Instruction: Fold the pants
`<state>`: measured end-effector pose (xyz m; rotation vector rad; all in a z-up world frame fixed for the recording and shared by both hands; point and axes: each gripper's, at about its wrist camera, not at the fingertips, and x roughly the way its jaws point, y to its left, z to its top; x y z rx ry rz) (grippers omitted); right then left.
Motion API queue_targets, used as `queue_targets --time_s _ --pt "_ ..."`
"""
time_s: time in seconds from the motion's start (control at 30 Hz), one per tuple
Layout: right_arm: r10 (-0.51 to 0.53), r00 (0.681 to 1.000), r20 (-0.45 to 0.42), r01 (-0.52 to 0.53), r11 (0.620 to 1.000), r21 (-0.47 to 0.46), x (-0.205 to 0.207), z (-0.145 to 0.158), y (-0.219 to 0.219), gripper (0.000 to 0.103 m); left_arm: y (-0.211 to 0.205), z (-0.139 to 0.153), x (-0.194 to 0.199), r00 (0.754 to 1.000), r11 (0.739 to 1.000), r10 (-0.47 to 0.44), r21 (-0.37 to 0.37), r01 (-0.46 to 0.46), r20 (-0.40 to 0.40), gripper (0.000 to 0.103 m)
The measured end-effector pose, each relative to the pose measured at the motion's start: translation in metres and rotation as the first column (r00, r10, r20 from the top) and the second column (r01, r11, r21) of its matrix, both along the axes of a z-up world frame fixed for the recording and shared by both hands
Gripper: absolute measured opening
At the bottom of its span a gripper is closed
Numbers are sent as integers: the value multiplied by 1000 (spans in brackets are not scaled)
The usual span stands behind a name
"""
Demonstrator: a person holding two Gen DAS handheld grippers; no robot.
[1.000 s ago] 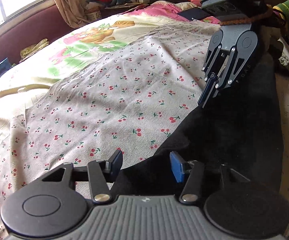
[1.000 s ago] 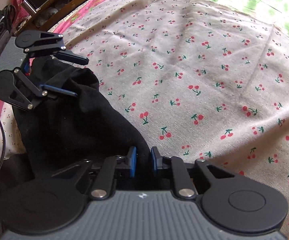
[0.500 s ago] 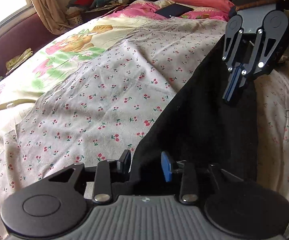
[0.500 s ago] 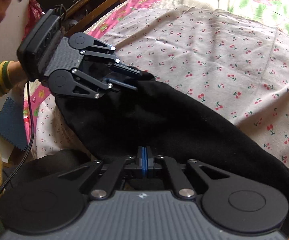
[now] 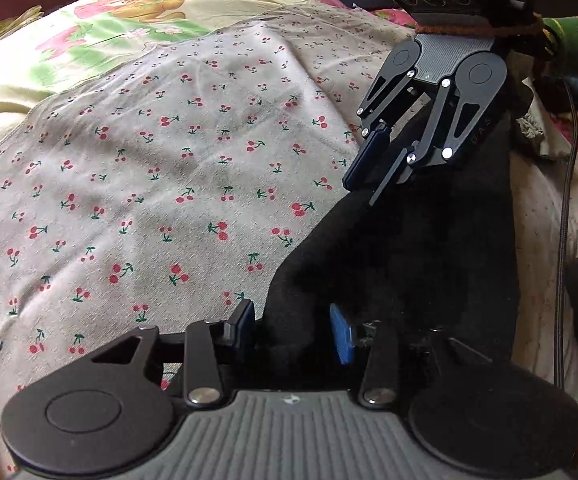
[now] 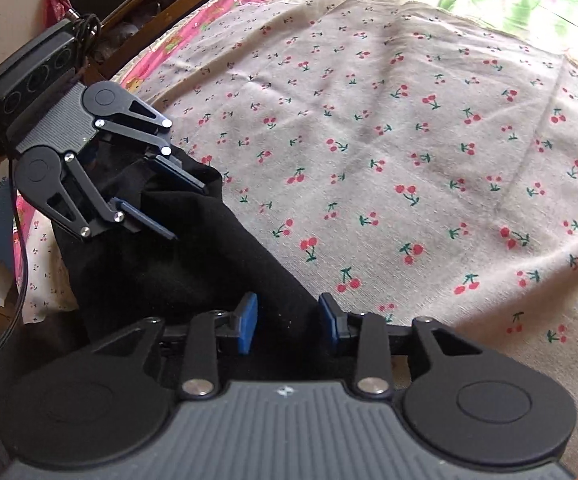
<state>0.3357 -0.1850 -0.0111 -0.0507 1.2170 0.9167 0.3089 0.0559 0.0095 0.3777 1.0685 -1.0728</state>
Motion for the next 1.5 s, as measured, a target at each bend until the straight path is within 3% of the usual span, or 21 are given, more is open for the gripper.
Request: queue_targets --time_s 0.1,0.23,0.27,0.3,0.33,0.43,0.6,0.67,0.73,0.8,0.83,0.87,0.93,1.03,1.17,1.23,1.3,1.33,1.4,1.5 --pt "51 998 -43 -52 998 -27 6 -13 11 36 -5 -6 11 998 1000 -26 -13 25 -63 55" --pt "34 999 -32 -34 999 -21 6 -13 8 38 -10 -11 15 994 999 -44 -4 43 -103 54" --pt "24 1000 -16 -24 1000 -15 6 -10 7 42 -12 -12 14 991 999 -52 -4 52 -127 52" --pt "17 1000 -4 -17 1000 -11 7 -9 6 44 -12 -12 9 990 998 -63 -6 63 -129 41" --pt "21 1000 -4 -21 1000 -12 8 -9 8 46 -13 -9 3 990 997 -76 -2 77 -116 34" --pt "78 996 44 -77 997 -21 5 -2 19 46 -11 9 -27 990 990 -138 21 138 -17 27" --pt "206 970 131 -203 979 -35 -16 20 40 46 -5 31 -65 984 985 -175 19 174 46 26" --pt "275 948 162 -269 961 -61 -30 28 50 46 -3 31 -73 980 985 -173 38 170 95 26" --pt "322 928 188 -313 946 -79 -43 33 59 46 -2 25 -74 982 986 -168 34 165 85 26" --pt "370 911 184 -351 928 -128 -48 29 67 43 -3 19 -76 980 985 -173 43 169 99 26" --pt "375 911 171 -355 925 -139 -48 27 68 32 -2 19 -77 978 984 -178 46 174 112 26" --pt "363 921 142 -344 928 -144 -47 24 68 20 -1 19 -77 978 984 -177 45 173 113 26" --pt "319 944 78 -309 944 -119 -47 24 63 18 4 20 -73 982 986 -164 31 162 91 26" --pt "252 967 -44 -253 967 -13 -43 26 53 22 8 13 -66 987 989 -143 51 139 79 26" --pt "99 990 -104 -93 993 69 -16 18 41 26 10 8 -66 986 988 -144 63 139 84 26" --pt "23 993 -115 -7 991 137 -3 19 28 26 11 8 -67 986 988 -143 62 138 82 26" --pt "-12 998 -56 20 990 137 3 24 25 33 12 7 -66 987 989 -139 57 135 76 26" --pt "15 1000 -1 -15 996 85 2 25 32 36 12 7 -66 987 989 -138 57 134 77 27" --pt "173 984 51 -172 985 -26 -6 21 55 36 11 6 -62 987 989 -139 58 135 78 27" --pt "323 943 81 -316 945 -82 -20 12 77 41 12 8 -59 987 990 -131 59 126 88 31"
